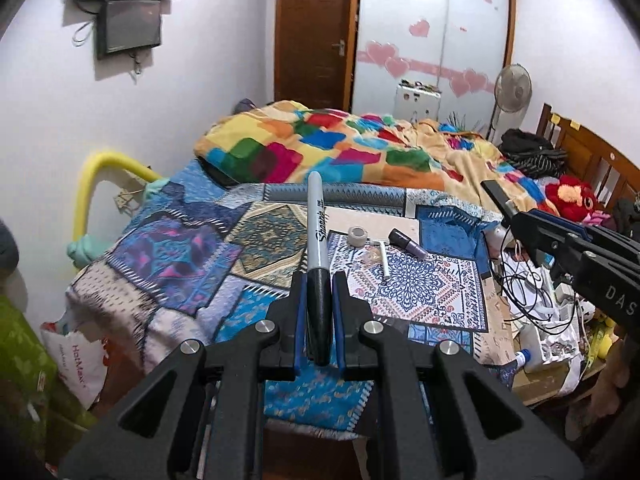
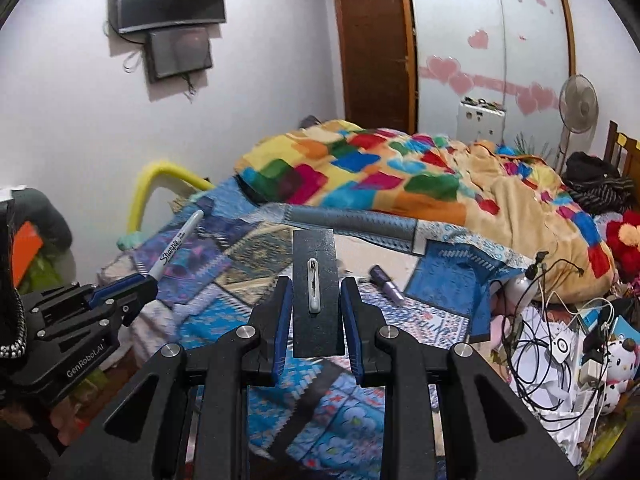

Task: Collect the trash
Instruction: 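Carry the marker and black case with both tools over the bin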

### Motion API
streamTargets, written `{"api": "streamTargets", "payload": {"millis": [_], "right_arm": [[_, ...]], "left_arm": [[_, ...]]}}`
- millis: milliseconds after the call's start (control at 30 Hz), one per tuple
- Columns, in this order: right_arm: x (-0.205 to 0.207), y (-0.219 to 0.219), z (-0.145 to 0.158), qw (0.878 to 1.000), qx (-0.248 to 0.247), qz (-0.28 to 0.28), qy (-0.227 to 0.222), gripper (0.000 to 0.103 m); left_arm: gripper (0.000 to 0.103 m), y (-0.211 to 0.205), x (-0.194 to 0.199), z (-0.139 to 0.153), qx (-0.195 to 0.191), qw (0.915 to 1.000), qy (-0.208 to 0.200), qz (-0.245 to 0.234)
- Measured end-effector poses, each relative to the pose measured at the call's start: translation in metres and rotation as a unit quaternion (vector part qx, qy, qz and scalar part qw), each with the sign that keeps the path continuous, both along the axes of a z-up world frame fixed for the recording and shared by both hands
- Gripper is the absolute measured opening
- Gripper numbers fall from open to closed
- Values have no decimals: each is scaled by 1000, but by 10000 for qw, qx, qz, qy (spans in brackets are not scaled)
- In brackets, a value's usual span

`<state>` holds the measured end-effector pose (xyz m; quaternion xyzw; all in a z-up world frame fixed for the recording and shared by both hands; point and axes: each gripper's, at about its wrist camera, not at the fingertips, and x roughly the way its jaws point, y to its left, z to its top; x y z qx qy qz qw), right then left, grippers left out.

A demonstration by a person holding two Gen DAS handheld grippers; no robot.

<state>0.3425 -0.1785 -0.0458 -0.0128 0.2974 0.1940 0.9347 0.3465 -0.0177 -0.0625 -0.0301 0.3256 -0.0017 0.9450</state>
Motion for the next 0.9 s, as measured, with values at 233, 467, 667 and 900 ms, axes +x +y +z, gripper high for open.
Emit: {"api": "streamTargets", "payload": {"millis": [233,467,667,900], "right_arm": [[-41,29,13,9989,28,458,-108,22],[-78,63,12,9960,48,890,-106,22],[-100,96,3,9924,-59,1231,2,22],[-117,142,-15,9858,-236,1642,248,22]], "left_arm": [[11,32,-68,17,22,9991,-172,394],[11,68,-118,15,4,9967,-138,796],[11,104,-153,3,-60,9933,-11,1158],[11,155,-182,-34,-245,9870,367,1546]]}}
